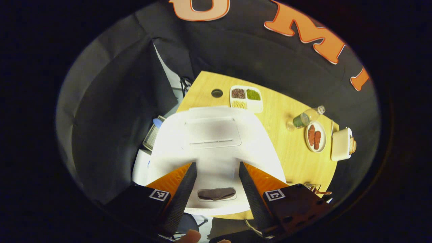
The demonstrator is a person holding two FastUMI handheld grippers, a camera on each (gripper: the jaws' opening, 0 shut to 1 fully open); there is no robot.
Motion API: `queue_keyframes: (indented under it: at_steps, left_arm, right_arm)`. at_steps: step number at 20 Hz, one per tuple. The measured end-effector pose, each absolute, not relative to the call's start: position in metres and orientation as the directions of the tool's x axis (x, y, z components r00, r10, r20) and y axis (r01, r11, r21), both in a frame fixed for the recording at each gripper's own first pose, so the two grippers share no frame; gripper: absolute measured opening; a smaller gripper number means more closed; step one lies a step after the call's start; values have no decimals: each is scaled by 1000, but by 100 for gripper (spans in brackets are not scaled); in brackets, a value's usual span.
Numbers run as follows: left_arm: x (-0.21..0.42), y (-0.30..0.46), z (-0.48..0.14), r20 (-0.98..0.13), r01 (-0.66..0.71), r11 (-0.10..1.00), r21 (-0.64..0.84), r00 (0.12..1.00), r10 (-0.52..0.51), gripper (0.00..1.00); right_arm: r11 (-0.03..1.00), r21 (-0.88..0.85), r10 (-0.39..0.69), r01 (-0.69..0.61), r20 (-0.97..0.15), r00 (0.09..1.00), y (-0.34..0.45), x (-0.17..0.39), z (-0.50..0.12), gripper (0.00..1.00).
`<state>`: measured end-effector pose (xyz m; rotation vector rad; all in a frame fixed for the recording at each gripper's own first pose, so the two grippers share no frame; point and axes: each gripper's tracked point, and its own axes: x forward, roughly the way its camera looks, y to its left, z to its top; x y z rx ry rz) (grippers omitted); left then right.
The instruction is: Close the left gripper, press the button to open the rice cooker; take a wooden spoon from the chopstick holder with the right hand, scoop a spoonful of rice and pour it into the rice cooker, then put the wooden spoon back into the chopstick holder.
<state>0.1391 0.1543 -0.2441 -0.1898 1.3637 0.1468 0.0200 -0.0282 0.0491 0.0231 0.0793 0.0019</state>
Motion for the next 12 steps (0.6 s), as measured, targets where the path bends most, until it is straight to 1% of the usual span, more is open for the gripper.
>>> queue_keyframes:
  at_steps: [2,3,4,5,6,7,8,9,10,11,12]
  left_arm:
    - [122,151,-267,-988,-222,974,-38,155,-3,86]
    - [114,151,-279,-993,-238,971,-31,121,-2,86]
    - [107,150,-289,-996,-257,966,-26,92,-3,86]
    - [101,148,-292,-998,-279,960,-22,57,-6,86]
    - [110,152,-291,-994,-284,958,-24,107,7,87]
    - [100,150,-295,-998,-289,957,-18,63,0,89]
    - [107,150,-293,-995,-286,958,-16,99,13,87]
    - [104,149,-294,-996,-288,957,-15,88,11,90]
    - [107,150,-290,-994,-292,956,-15,112,18,89]
    - [106,149,-291,-991,-307,951,-29,134,13,90]
    - [107,147,-285,-986,-328,943,-50,169,7,89]
  right_arm:
    - [1000,17,19,-18,-83,996,-25,22,46,95]
    - [1000,17,27,-26,-87,996,-23,22,45,100]
    - [999,15,35,-34,-90,995,-21,24,43,96]
    - [999,12,41,-40,-94,995,-20,25,41,96]
    - [999,10,51,-50,-96,994,-18,26,40,96]
    - [998,11,58,-57,-101,993,-14,27,39,96]
    - [998,12,66,-66,-107,992,-11,28,38,96]
    - [998,12,69,-68,-111,991,-8,30,36,100]
    - [997,12,73,-72,-112,991,-6,31,37,97]
    - [997,10,75,-75,-113,991,-3,33,37,97]
    - [997,10,75,-74,-114,991,-3,34,37,97]
